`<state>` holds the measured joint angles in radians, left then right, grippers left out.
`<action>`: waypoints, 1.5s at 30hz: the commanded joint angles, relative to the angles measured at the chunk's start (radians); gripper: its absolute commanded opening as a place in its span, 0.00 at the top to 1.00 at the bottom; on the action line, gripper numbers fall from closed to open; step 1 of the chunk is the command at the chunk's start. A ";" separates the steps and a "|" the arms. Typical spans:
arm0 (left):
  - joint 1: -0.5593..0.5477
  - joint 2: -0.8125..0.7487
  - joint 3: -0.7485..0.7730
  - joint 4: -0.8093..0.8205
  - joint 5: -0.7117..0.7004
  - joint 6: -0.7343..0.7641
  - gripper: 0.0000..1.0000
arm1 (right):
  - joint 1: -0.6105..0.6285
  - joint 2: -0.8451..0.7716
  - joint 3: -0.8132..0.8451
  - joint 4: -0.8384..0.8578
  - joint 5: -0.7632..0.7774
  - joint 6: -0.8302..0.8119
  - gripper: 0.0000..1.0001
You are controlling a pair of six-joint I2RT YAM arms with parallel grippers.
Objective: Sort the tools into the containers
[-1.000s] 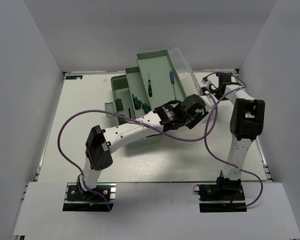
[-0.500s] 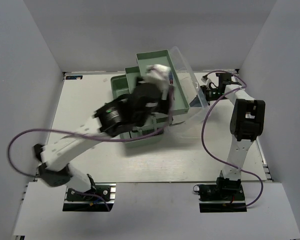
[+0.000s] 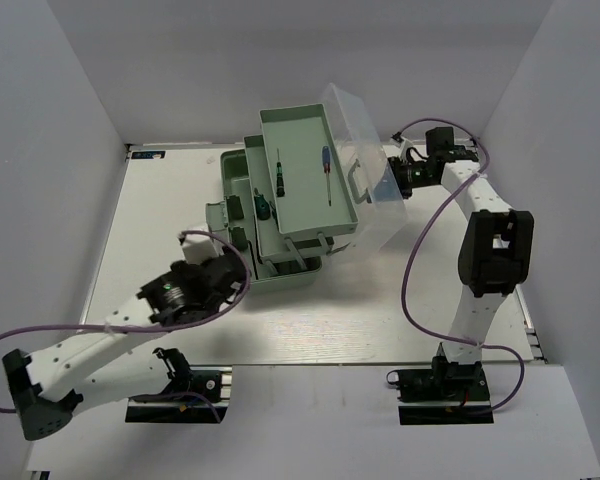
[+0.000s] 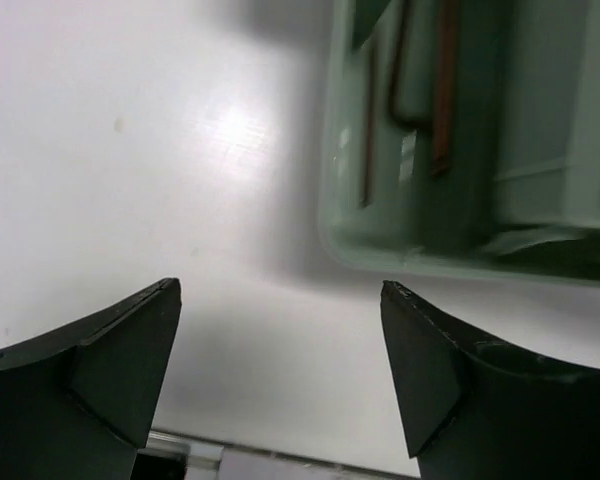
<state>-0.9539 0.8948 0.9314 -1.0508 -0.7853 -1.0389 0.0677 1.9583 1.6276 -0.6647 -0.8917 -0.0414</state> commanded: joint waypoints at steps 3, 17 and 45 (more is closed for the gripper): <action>0.072 0.004 -0.184 0.021 0.156 -0.193 0.09 | 0.052 -0.105 0.052 -0.052 0.033 -0.055 1.00; 0.216 0.154 -0.293 0.307 0.325 -0.049 0.04 | 0.185 -0.210 0.175 -0.153 0.129 -0.147 1.00; 0.382 -0.206 -0.146 0.044 0.383 0.162 0.01 | 0.278 -0.511 -0.058 -0.192 0.599 -0.291 0.35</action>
<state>-0.5571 0.7841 0.7216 -0.9211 -0.3920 -0.9764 0.3710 1.5162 1.6817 -0.8715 -0.4351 -0.2958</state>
